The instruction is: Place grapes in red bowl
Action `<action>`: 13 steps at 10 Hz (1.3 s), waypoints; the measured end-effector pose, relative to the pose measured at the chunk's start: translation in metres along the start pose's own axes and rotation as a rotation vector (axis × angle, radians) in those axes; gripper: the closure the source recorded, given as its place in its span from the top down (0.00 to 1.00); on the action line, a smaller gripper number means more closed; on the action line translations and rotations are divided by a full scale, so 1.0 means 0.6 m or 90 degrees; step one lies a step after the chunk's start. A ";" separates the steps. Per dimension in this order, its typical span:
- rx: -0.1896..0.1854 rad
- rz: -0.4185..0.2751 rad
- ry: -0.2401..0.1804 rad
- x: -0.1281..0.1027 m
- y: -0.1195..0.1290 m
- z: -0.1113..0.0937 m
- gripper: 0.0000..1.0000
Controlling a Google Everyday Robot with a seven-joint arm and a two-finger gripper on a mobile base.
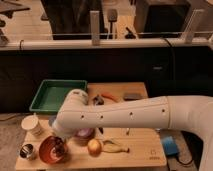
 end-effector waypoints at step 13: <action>-0.036 -0.176 -0.065 -0.003 -0.092 0.109 0.17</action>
